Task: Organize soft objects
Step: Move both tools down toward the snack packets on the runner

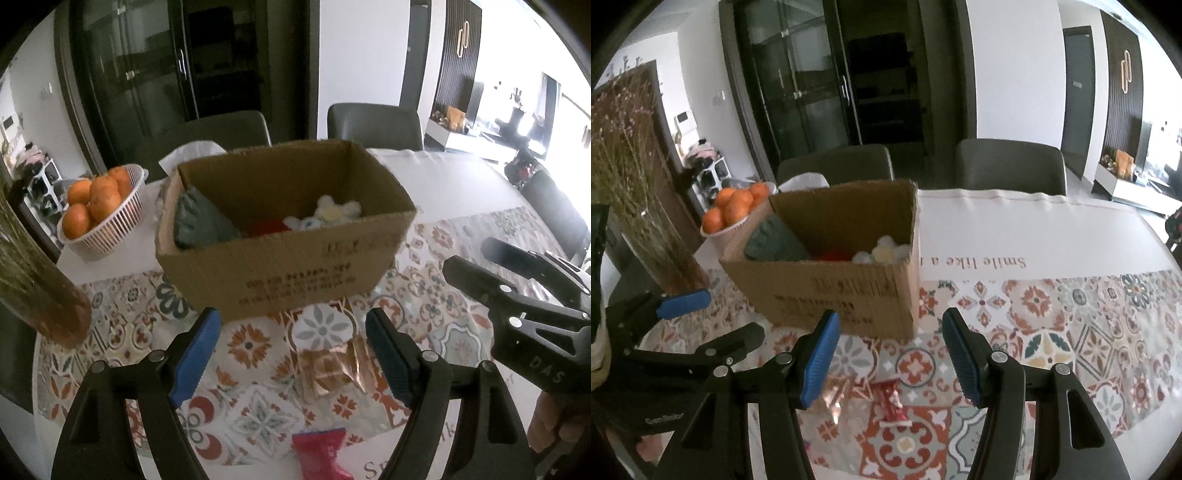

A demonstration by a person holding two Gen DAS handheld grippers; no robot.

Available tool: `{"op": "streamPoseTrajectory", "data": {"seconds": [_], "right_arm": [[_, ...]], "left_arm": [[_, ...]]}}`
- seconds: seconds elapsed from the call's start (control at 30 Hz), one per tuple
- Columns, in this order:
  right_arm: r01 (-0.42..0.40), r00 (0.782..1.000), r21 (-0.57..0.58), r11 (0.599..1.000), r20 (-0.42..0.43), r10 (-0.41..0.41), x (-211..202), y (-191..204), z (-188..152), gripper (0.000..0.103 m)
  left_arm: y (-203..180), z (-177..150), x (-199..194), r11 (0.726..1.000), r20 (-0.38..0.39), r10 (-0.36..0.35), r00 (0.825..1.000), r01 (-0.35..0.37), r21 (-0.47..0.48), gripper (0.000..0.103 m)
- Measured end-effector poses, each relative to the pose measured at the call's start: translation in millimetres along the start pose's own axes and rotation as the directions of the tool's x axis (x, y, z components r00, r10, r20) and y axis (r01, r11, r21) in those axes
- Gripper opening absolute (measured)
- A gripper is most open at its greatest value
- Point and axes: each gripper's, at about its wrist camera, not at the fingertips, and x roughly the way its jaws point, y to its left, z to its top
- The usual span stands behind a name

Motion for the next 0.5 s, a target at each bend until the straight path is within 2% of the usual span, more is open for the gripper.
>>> {"op": "streamPoseTrajectory", "data": {"seconds": [0.5], "right_arm": [[0.003, 0.995, -0.034, 0.999, -0.103, -0.007, 16, -11, -37, 0.059]], "left_arm": [[-16, -31, 30, 1.0, -0.095, -0.027, 0.995, 0.026, -0.016, 0.081]]}}
